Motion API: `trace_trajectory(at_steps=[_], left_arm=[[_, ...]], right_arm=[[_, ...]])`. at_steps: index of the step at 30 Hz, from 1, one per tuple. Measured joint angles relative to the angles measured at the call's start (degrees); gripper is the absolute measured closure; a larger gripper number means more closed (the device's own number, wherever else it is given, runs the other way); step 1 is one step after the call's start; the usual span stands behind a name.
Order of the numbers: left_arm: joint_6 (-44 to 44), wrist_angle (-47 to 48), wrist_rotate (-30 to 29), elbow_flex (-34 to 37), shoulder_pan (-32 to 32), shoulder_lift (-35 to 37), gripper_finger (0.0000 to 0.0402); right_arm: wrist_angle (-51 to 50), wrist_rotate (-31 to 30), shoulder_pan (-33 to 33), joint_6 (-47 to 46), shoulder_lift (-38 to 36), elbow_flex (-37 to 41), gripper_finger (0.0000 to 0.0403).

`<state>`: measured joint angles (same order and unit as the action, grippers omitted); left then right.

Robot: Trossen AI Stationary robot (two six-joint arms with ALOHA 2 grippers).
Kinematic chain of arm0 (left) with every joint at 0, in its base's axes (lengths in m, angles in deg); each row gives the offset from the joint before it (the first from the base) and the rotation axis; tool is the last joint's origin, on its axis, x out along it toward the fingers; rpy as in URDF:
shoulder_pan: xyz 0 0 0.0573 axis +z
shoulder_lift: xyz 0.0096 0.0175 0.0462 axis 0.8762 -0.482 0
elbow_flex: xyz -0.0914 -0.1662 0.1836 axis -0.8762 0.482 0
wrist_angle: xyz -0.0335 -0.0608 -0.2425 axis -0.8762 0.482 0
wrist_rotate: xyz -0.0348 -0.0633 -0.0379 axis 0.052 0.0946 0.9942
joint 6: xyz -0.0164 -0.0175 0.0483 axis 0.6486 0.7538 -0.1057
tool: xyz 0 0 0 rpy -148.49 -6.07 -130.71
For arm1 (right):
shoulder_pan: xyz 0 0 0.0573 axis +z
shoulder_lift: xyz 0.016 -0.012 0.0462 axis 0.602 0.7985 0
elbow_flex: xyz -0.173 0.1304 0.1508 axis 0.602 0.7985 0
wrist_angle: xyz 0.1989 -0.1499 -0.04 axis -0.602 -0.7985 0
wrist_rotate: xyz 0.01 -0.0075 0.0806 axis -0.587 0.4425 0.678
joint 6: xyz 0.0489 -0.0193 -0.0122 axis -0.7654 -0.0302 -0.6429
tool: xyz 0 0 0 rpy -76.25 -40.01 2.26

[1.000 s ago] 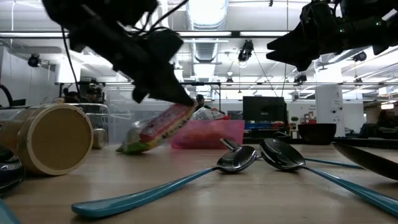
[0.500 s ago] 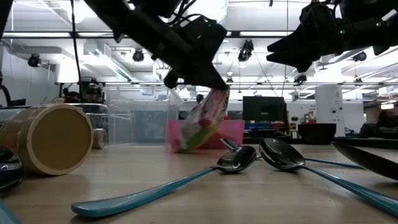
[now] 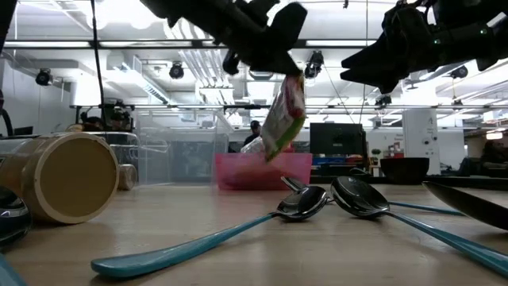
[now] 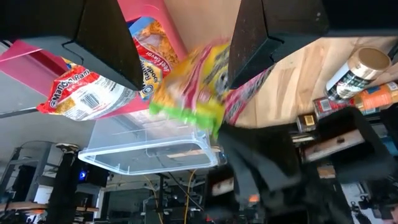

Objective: Pick & Place Food Item
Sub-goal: Put the green noodle pack into the pink bin

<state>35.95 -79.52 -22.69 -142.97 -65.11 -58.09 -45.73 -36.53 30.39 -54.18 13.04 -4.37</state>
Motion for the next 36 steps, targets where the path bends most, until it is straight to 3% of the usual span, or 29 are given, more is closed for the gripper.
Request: trace_trajectory(at_steps=[8, 12, 22, 36], left_arm=[[-4.5, 0.0, -6.4, -4.1, 2.8, 0.1, 0.0401], [-4.4, 0.4, -6.7, -4.4, 6.3, 0.1, 0.0401], [6.5, 5.0, -7.1, -4.5, 12.6, 0.1, 0.0401], [18.6, 16.5, -4.2, -5.5, 12.7, 0.1, 0.0401]], right_arm=[[-0.3, 0.0, 0.0, -0.2, 0.0, 0.0, 0.0168], [-0.3, 0.0, 0.0, -0.2, 0.0, 0.0, 0.0168], [-0.3, 0.0, 0.0, -0.2, 0.0, 0.0, 0.0168], [-0.3, 0.0, 0.0, -0.2, 0.0, 0.0, 0.0168]])
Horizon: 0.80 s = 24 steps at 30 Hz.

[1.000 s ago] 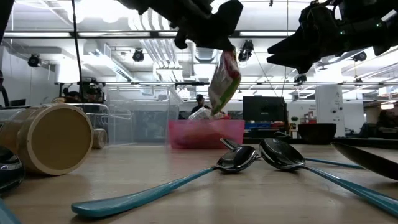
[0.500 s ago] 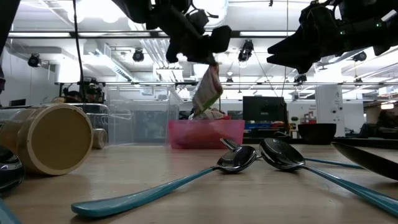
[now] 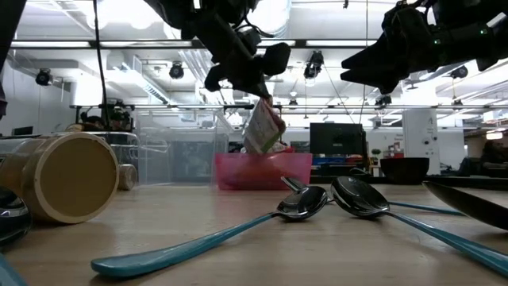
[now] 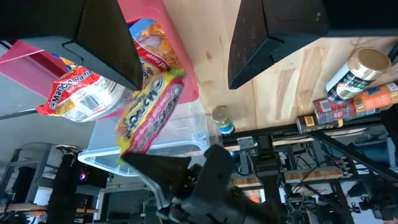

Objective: Pick & Place Food Item
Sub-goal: Put the green noodle pack into the pink bin

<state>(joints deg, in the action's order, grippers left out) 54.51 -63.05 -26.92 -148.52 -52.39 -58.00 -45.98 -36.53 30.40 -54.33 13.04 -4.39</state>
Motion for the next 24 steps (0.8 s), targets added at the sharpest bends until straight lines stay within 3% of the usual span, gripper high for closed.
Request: trace_trajectory(at_steps=[6, 17, 24], left_arm=[[1.2, 0.8, 0.4, 0.1, 0.0, -0.8, 0.0401], [1.3, -2.5, 0.4, -3.0, 0.4, -8.6, 0.0401], [1.3, -2.4, 2.8, -3.4, 0.9, -9.1, 0.0390]], right_arm=[[0.0, 0.0, 0.0, 0.0, 0.0, 0.0, 0.0168], [0.0, 0.0, 0.0, 0.0, 0.0, 0.0, 0.0168], [-0.1, 0.0, 0.0, -0.2, 0.1, 0.0, 0.0168]])
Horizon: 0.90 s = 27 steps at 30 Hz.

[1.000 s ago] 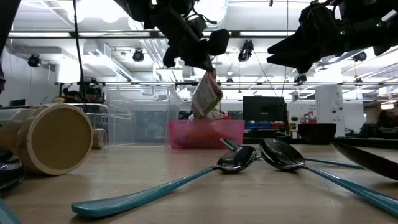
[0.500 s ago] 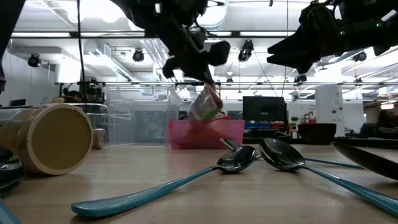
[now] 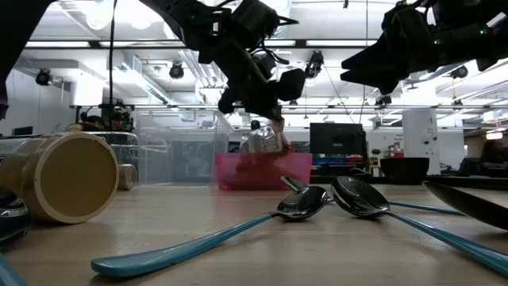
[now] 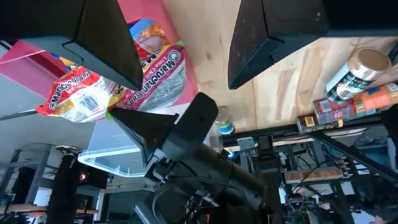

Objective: Pick & Place Food Item
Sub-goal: Put the green noodle pack into the pink bin, then put the gold seasoning bottle into the right transparent bin

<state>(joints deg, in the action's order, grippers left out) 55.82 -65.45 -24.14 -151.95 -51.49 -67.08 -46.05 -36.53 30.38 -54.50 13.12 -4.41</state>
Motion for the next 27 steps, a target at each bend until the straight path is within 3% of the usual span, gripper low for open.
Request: trace_trajectory(at_steps=[4, 18, 27], left_arm=[[0.0, 0.1, 0.0, 0.0, 0.0, 0.3, 0.0346], [-0.2, 0.1, 0.0, 0.0, 0.1, 0.7, 0.0131], [-0.5, 0.1, 0.7, 0.1, 0.0, 1.5, 0.0073]], right_arm=[[0.0, 0.0, 0.0, 0.4, 0.1, 0.0, 0.0168], [0.0, 0.0, 0.0, 0.1, 0.1, 0.0, 0.0168], [0.0, 0.0, 0.0, 0.1, 0.1, 0.0, 0.0168]])
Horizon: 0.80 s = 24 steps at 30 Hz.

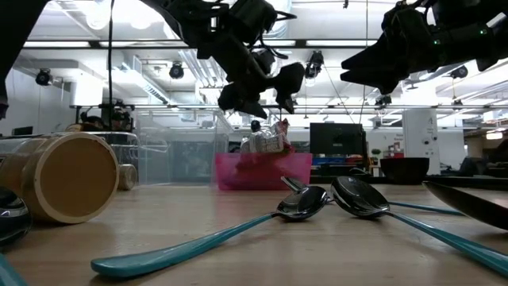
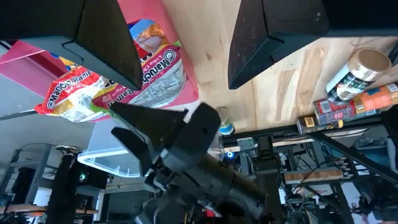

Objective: Pick & Place Food Item
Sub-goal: Put the gold seasoning bottle into the right transparent bin

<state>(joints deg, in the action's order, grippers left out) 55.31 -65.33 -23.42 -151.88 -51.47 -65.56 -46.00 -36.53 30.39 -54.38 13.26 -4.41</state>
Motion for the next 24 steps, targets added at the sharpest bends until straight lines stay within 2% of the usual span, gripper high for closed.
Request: trace_trajectory(at_steps=[6, 10, 16, 24], left_arm=[[-3.1, 0.6, 1.0, 0.0, -1.3, 3.7, 0.0071], [-3.2, 4.2, 2.5, 0.0, -2.9, 7.0, 0.0071], [-2.3, 15.9, 5.7, 0.0, -6.0, 12.3, 0.0071], [3.2, 28.8, 8.9, 0.0, -12.0, 16.8, 0.0071]], right_arm=[[0.0, 0.0, 0.0, 0.0, 0.0, 0.0, 0.0168], [0.0, 0.0, 0.0, 0.2, 0.0, 0.0, 0.0168], [0.0, 0.0, 0.0, 0.0, 0.0, 0.0, 0.0168], [0.0, 0.0, 0.0, 0.1, 0.0, 0.0, 0.0168]])
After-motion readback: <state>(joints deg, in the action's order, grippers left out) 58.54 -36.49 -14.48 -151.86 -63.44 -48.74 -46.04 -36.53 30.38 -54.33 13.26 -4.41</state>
